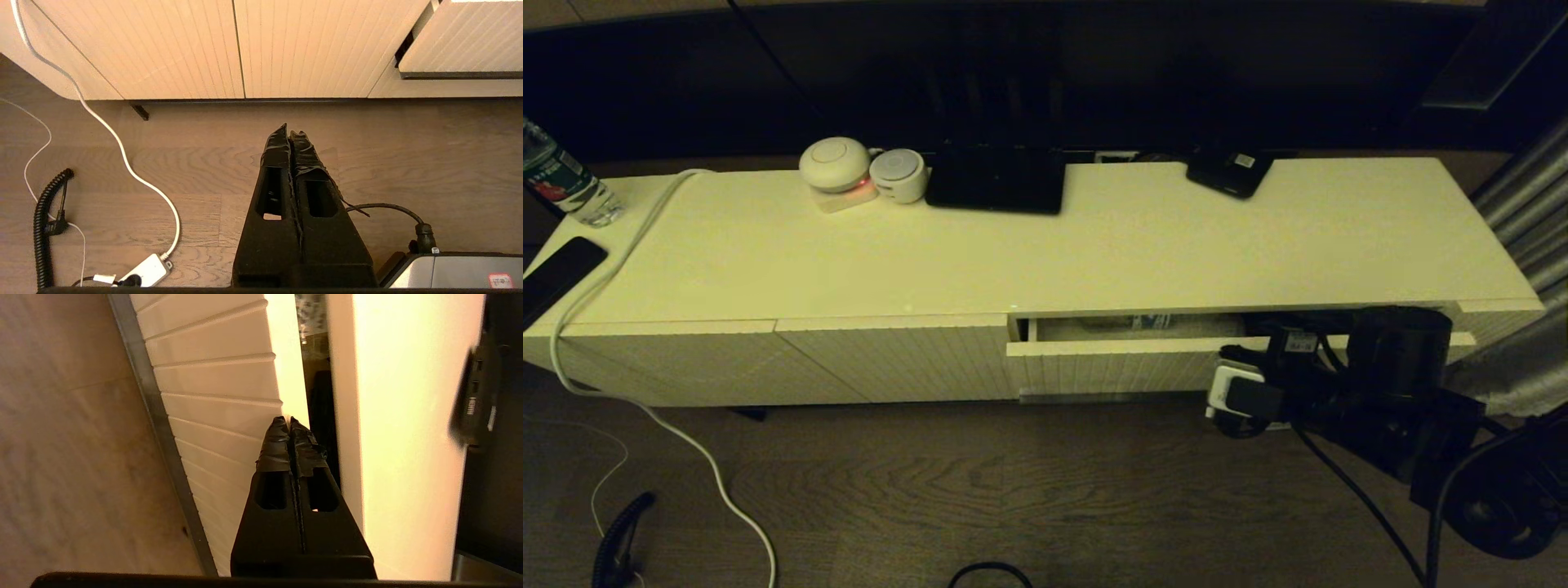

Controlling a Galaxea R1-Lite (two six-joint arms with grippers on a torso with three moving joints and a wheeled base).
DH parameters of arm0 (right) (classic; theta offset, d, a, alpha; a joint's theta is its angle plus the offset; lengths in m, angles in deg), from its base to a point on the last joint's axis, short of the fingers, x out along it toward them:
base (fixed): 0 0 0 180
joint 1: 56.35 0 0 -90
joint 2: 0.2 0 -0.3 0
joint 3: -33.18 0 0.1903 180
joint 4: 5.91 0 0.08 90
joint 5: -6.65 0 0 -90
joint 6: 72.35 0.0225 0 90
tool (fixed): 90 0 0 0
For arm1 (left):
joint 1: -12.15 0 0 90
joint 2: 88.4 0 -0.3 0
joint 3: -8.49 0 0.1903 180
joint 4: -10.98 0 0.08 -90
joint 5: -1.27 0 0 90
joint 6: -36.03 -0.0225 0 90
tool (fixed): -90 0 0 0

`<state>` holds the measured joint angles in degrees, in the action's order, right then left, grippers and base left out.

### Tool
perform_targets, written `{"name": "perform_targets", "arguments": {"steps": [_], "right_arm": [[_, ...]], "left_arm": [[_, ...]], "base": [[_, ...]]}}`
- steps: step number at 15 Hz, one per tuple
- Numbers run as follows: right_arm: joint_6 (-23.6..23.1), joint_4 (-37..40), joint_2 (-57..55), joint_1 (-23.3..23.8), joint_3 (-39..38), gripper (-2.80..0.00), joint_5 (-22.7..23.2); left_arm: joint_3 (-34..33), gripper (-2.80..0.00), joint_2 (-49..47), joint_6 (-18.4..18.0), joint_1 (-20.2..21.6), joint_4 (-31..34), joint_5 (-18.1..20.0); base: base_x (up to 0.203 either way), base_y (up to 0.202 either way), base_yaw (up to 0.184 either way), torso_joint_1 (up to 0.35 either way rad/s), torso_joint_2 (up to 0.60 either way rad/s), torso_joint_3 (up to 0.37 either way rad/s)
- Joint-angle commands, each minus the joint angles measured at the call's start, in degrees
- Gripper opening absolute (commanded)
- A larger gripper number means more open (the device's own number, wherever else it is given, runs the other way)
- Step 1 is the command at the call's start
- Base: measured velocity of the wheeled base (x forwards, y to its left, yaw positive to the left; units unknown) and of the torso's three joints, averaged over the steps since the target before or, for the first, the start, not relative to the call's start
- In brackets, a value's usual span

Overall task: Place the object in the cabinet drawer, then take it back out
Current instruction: Close the drawer

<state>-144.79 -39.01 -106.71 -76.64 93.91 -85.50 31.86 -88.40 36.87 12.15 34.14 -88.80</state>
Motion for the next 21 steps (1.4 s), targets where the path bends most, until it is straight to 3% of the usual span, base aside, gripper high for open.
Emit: {"name": "perform_targets", "arguments": {"steps": [1,7,15,18,21], "right_arm": [[-0.5,0.4,-1.1,0.1,0.3,-2.8,-0.1],[-0.4,0.8,0.1,0.1,-1.1,-2.8,-0.2],[-0.1,18.5,15.5,-0.1,-7.3,-2.8,0.4],[0.1,18.0,12.1,-0.1,-9.9,-2.8,0.6],[0.2,11.0,6.8,0.2,-11.0,-2.8,0.6]], "left_arm": [[-0.1,-2.8,0.1,0.0,0.0,-0.1,0.0],[-0.1,-2.8,0.0,0.0,0.0,-0.1,0.0],[-0.1,-2.8,0.1,0.0,0.0,-0.1,0.0],[-0.1,-2.8,0.1,0.0,0.0,-0.1,0.0],[-0.1,-2.8,0.1,0.0,0.0,-0.1,0.0]], "base": [[0.0,0.0,0.0,0.0,0.0,0.0],[0.0,0.0,0.0,0.0,0.0,0.0],[0.0,0.0,0.0,0.0,0.0,0.0],[0.0,0.0,0.0,0.0,0.0,0.0],[0.0,0.0,0.0,0.0,0.0,0.0]]}}
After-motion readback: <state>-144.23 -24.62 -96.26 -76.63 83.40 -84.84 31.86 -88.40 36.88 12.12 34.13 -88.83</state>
